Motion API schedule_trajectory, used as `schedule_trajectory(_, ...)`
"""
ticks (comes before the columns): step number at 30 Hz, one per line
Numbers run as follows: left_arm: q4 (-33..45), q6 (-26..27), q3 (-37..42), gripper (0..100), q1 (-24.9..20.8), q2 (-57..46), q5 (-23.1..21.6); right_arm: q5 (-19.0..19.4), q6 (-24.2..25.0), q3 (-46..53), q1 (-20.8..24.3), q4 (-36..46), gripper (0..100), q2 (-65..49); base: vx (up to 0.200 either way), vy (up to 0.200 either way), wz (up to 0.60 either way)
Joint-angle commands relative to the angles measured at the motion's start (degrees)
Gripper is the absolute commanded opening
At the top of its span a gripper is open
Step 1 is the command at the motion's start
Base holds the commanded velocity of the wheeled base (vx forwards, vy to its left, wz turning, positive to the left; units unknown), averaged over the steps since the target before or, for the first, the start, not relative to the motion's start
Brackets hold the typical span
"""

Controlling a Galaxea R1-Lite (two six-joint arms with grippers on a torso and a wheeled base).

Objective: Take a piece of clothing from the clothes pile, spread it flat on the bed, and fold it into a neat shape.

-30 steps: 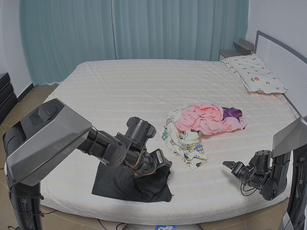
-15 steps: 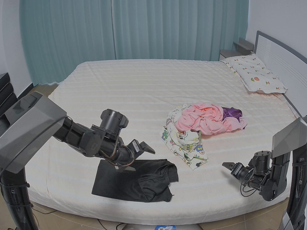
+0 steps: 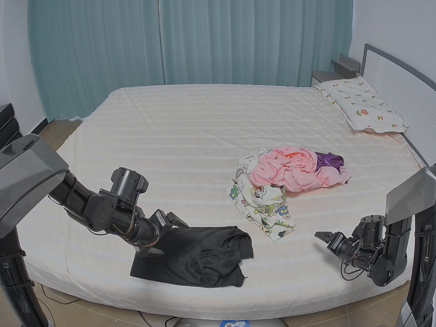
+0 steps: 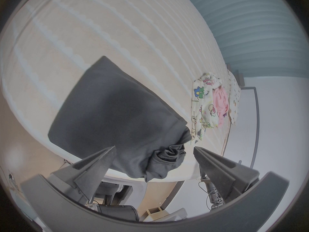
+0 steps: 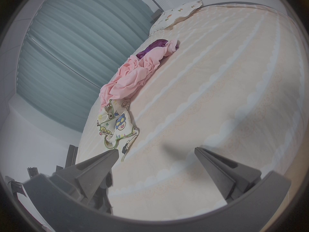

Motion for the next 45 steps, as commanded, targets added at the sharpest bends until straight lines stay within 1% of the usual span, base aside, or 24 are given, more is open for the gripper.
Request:
schedule_trajectory(1,-0.08,-0.11,1.04,100,0.55,-0.47,0.06,0.02,-0.02,0.03,0.35,-0.93,100,0.16,-0.2,0.0,0.0)
schedule_trajectory(5,0.01,-0.11,0.95,100,0.73,-0.39,0.06,-0.07,-0.02,-0.06,0.79,-0.93,100,0.07,-0.2,0.0,0.0)
schedule_trajectory(9,0.27,-0.11,0.25,100,0.81,0.05,0.76,-0.15,-0.02,0.03,1.06,-1.02,100,0.07,0.0,0.0,0.0)
schedule_trajectory(14,0.53,-1.51,-1.24,100,0.73,0.93,1.64,-0.07,-0.02,-0.06,1.06,-0.93,100,0.07,0.0,0.0,0.0)
schedule_trajectory(20,0.53,-1.6,-0.63,100,0.81,0.76,1.56,-0.51,-0.11,0.12,1.15,-1.02,100,-0.02,0.0,0.0,0.0)
schedule_trajectory(23,0.53,-1.6,-0.72,100,1.17,0.93,1.64,-1.38,-0.11,0.12,1.15,-1.02,100,-0.1,0.0,0.2,0.0)
schedule_trajectory(24,0.45,-1.51,-0.8,100,2.48,0.76,1.64,-1.91,-0.29,0.12,1.76,-1.02,100,-0.72,0.0,0.2,0.0)
schedule_trajectory(27,0.53,-1.43,-0.98,100,3.98,0.58,1.56,-3.23,-0.38,0.21,3.61,-1.02,100,-2.39,0.0,0.2,0.0)
schedule_trajectory(28,0.53,-1.43,-0.98,100,3.98,0.58,1.56,-3.23,-0.38,0.21,3.61,-1.02,100,-2.39,0.0,0.2,0.0)
schedule_trajectory(29,0.45,-1.34,-1.16,100,5.38,0.84,1.56,-4.64,-0.73,-0.15,5.19,-0.93,100,-4.06,0.0,0.2,0.0)
schedule_trajectory(31,0.27,-1.34,-1.33,100,5.91,1.02,1.56,-5.16,-0.99,-0.41,6.07,-0.85,100,-4.5,0.0,0.2,0.0)
schedule_trajectory(32,0.1,-1.34,-1.77,100,7.32,1.37,1.47,-6.48,-2.05,-0.76,8.09,-0.85,100,-4.94,0.0,0.2,0.0)
schedule_trajectory(34,0.53,-1.43,-2.91,100,7.93,1.64,1.47,-7.71,-3.45,-1.64,10.55,-0.85,100,-4.76,0.0,0.2,0.0)
schedule_trajectory(37,0.53,-1.43,-3.18,100,8.37,2.07,1.47,-8.5,-3.98,-2.34,12.48,-0.23,100,-4.76,0.0,0.2,0.0)
schedule_trajectory(39,0.53,-1.43,-3.35,100,8.46,2.16,1.56,-8.5,-5.3,-3.22,13.19,1.44,100,-5.11,0.0,0.2,0.0)
schedule_trajectory(40,0.53,-1.43,-3.44,100,8.99,2.25,1.56,-8.86,-6.79,-4.28,13.89,3.64,100,-5.38,0.0,0.2,0.0)
schedule_trajectory(41,0.53,-1.43,-3.44,100,8.99,2.25,1.56,-8.86,-6.79,-4.28,13.89,3.64,100,-5.38,0.0,0.2,0.0)
schedule_trajectory(43,0.36,-1.34,-3.62,100,9.87,2.43,1.47,-10.96,-8.37,-6.91,16.17,8.03,100,-5.73,0.0,0.2,0.0)
schedule_trajectory(45,0.36,-1.34,-3.71,100,10.04,2.51,1.47,-12.11,-8.64,-8.58,17.32,9.97,100,-5.73,0.0,0.2,0.0)
